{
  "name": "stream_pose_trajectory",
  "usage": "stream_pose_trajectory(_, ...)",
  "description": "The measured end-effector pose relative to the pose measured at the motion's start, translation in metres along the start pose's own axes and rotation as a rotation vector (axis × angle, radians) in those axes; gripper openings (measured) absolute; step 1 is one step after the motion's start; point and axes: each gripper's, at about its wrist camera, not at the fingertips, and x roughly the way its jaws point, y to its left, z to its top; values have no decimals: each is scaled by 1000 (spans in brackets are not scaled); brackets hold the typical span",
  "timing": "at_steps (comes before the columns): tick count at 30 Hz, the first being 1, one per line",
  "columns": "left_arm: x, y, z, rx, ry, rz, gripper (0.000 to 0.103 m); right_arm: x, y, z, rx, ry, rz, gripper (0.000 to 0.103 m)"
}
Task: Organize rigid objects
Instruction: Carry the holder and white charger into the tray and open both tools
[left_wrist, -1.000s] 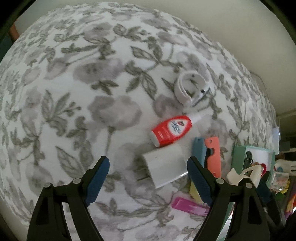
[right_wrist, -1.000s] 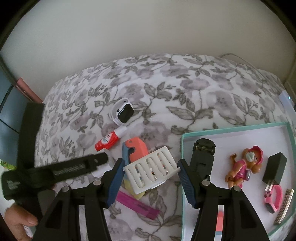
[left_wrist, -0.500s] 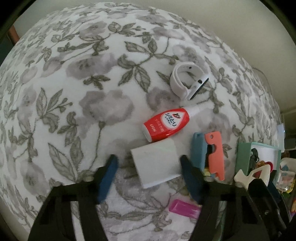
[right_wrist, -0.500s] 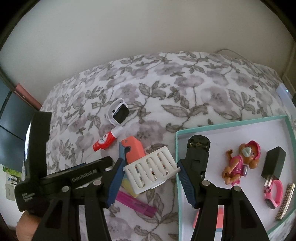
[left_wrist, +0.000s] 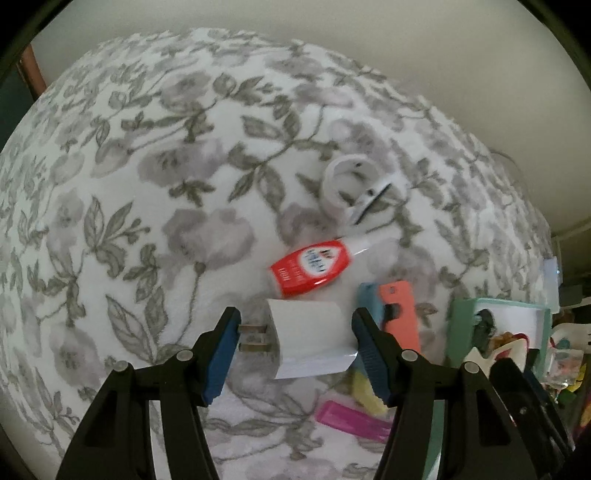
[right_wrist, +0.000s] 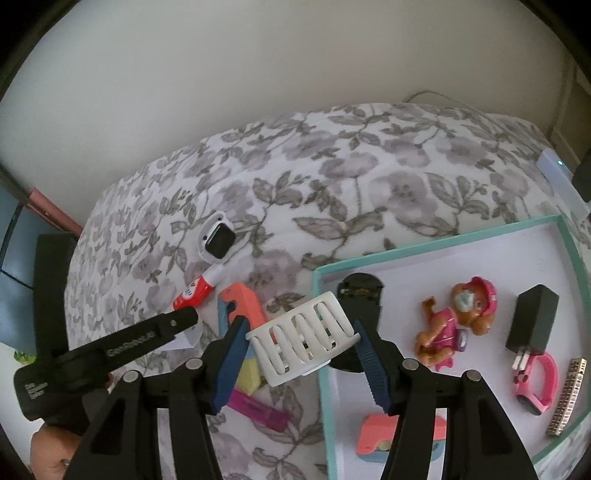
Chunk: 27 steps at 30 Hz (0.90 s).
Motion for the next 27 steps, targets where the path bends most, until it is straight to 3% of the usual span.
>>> stream_pose_trajectory(5, -15, -22, -1, 36, -31, -28, 64, -25, -19, 7, 20, -61, -32, 61)
stream_pose_trajectory(14, -47, -78, -14, 158, -95, -86, 64, -78, -80, 17, 102, -173, -184, 61)
stream_pose_trajectory(27, -66, -170, -61, 378, -108, -134, 64, -101, -172, 11, 261, -149, -395, 61)
